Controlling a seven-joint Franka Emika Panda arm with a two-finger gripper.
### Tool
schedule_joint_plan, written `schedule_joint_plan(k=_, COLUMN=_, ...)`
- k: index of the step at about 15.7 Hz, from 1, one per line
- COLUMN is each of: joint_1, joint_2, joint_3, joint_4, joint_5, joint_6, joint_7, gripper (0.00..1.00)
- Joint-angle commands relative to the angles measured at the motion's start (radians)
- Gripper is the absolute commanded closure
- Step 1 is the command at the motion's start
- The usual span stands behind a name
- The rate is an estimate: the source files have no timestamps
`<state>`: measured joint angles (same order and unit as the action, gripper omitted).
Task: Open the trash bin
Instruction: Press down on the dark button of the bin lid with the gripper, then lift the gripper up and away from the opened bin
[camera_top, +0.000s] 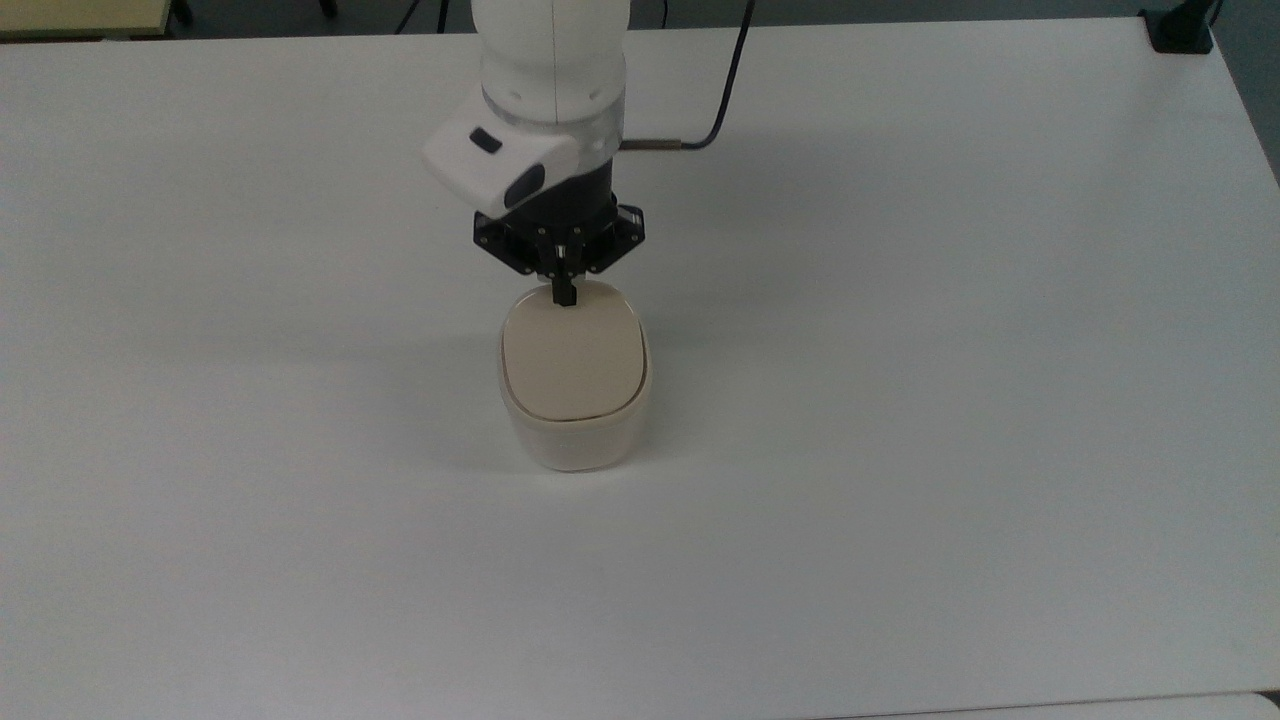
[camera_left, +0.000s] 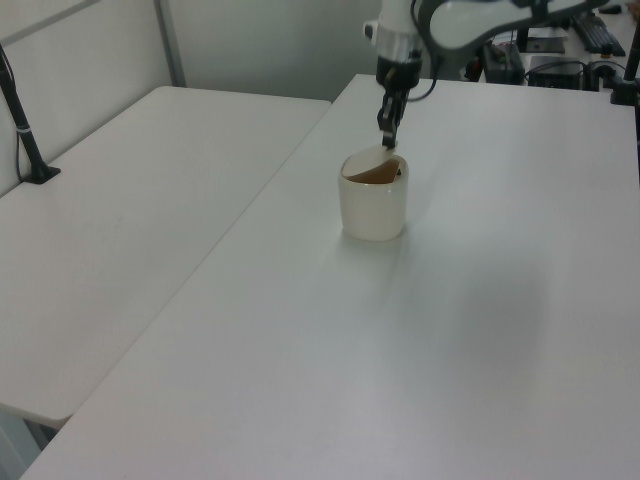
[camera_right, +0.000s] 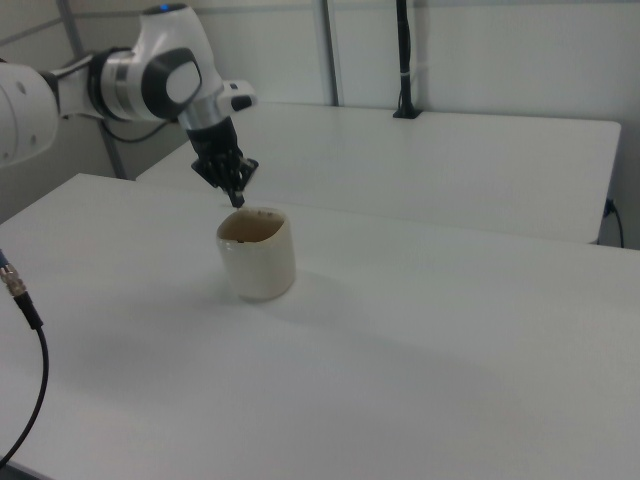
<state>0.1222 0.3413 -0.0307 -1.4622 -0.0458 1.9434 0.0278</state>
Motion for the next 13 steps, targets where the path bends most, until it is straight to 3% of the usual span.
schedule_joint_plan(k=1, joint_1=0.008, joint_2=-0.119, joint_3=-0.015, joint_4=-0.012, joint_5=0.017, joint_6=-0.113, joint_7=0.0, gripper=0.99)
schedule_joint_plan(k=6, joint_1=0.001, joint_2=-0.246, joint_3=-0.018, joint_4=-0.041, joint_5=0.007, joint_6=-0.312, joint_7=0.001, gripper=0.99)
schedule_joint_plan(k=11, joint_1=-0.021, joint_2=-0.386, joint_3=-0.02, joint_4=-0.127, joint_5=0.001, joint_6=-0.389, joint_7=-0.002, gripper=0.98)
schedule_joint_plan(k=12, joint_1=-0.029, joint_2=-0.399, joint_3=-0.02, joint_4=-0.135, joint_5=0.001, joint_6=-0.393, joint_7=-0.011, gripper=0.89)
schedule_joint_plan(k=13, joint_1=-0.036, joint_2=-0.4, joint_3=-0.02, joint_4=-0.133, joint_5=0.001, joint_6=-0.4, joint_7=-0.011, gripper=0.57)
